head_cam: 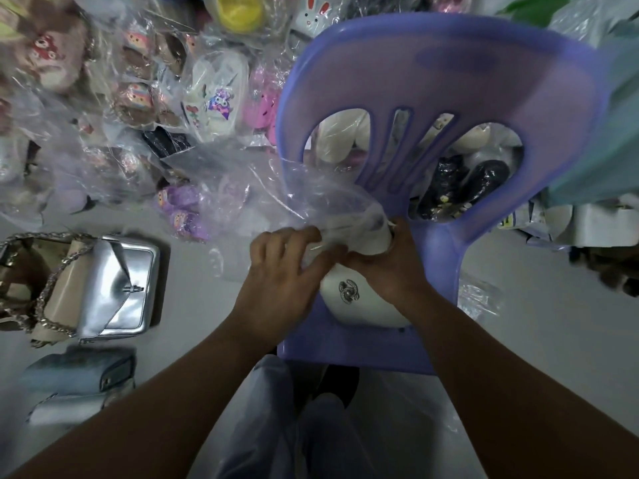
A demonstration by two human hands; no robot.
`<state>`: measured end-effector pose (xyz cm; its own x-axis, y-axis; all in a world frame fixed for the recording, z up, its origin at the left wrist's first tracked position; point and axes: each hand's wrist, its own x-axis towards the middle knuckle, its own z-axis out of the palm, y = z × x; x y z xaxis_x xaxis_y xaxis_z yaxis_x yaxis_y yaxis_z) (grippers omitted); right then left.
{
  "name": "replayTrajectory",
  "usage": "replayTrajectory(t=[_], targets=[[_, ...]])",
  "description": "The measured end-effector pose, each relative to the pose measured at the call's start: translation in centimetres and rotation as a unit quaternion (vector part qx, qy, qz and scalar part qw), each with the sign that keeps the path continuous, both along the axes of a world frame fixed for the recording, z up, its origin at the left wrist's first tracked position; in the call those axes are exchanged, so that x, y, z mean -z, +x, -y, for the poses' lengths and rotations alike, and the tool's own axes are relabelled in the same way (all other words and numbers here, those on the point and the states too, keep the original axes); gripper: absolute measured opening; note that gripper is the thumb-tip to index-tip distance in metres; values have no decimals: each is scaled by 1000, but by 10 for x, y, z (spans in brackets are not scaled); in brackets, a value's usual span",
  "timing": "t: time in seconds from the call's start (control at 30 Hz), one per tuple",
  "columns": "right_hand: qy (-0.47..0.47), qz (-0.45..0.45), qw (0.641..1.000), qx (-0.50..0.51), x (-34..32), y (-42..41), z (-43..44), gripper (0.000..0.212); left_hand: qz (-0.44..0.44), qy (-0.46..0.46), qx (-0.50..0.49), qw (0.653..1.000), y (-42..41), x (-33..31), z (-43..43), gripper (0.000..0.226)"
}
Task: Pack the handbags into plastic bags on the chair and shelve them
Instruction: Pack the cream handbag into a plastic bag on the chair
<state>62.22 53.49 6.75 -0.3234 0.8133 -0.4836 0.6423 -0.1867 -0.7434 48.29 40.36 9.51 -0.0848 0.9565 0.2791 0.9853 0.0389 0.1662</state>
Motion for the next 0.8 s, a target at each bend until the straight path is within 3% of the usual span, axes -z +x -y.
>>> replayTrajectory(t=[0.07,0.13,0.17,0.23,0.3,0.37,0.5,0.53,0.57,0.63,0.7,0.8], targets=[[18,-17,1000,15,-3,0,-1,77,-8,-1,119,993,8,4,12,35],[20,-33,999,26,-5,0,-2,75,23,-71,175,982,13,13,25,21],[17,-38,999,23,-7,-1,-1,75,65,-117,129,983,15,16,30,21],[11,-48,999,16,-5,0,-1,77,180,-195,-96,959,18,15,30,23],[15,-62,998,12,-2,2,0,78,318,-228,-314,865,15,16,17,33],[19,-77,997,9,0,4,1,78,466,-211,-424,747,7,16,1,38],[37,-91,995,23,-2,4,7,70,675,-119,-448,574,4,-1,-33,40],[45,-101,993,34,-2,4,10,70,700,-102,-445,549,4,-3,-36,34],[55,-113,991,44,-5,3,12,70,720,-89,-434,535,4,-6,-39,24],[73,-116,989,59,-7,0,14,71,706,-87,-410,571,2,-8,-45,11],[79,-110,989,59,-8,-4,12,72,676,-81,-405,611,2,-8,-46,11],[29,-125,991,33,-3,1,4,70,667,-61,-408,620,3,0,-49,23]])
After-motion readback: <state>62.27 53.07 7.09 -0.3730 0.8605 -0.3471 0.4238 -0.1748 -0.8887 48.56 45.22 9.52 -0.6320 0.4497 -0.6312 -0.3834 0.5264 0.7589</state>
